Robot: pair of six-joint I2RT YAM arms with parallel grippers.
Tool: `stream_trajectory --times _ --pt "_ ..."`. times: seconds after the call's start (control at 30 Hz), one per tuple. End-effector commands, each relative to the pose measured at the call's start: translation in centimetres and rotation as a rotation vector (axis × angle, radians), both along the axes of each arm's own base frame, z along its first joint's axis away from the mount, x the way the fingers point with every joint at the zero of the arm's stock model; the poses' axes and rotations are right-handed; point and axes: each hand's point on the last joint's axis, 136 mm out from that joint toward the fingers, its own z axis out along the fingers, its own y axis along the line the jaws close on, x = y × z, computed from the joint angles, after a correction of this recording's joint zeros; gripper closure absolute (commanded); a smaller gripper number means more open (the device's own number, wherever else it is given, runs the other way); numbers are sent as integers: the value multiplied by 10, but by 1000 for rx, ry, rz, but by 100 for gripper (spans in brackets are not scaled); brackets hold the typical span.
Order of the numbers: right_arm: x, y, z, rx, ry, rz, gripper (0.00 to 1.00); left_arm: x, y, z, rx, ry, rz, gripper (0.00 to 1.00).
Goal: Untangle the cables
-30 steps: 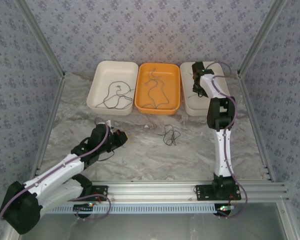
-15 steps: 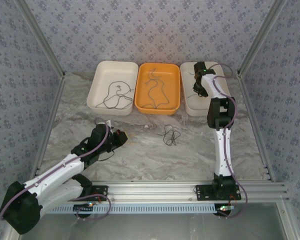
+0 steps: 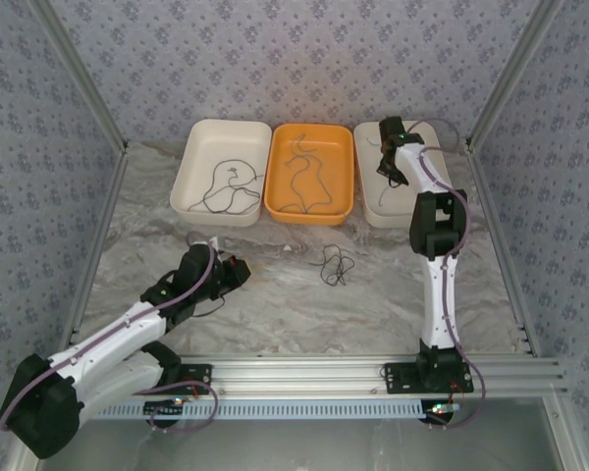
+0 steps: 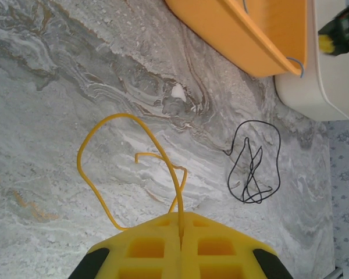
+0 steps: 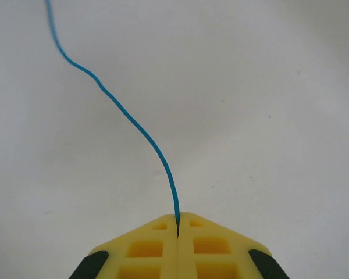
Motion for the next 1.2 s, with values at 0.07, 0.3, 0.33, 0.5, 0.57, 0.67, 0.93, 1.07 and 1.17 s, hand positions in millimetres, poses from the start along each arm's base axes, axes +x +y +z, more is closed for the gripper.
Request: stream_trajectory --times 0.07,0.3,0.33,0.5,0.57,0.67,0.93,1.07,1.17 --pt "4 27 128 -48 -254 97 100 2 -6 -1 -7 -12 -6 100" --pt "-13 88 191 17 -388 223 100 -1 -3 -1 -1 -12 -1 100" --pt "-15 97 199 26 -404 238 100 -2 -3 -2 0 -12 0 100" --pt "-24 138 228 58 -476 305 100 -5 1 -2 -4 -15 6 100" --pt "-22 151 224 94 -478 317 100 -6 2 -2 -6 -16 8 100" --pt "-12 176 192 160 -430 342 100 -6 2 1 -13 -22 9 100" --pt "1 224 57 321 -187 349 100 -9 7 16 -15 -43 14 100" --pt "-8 223 44 307 -147 352 75 -11 7 21 -24 -50 14 100" --pt "-18 219 64 253 -178 370 51 -10 6 25 -29 -51 13 100"
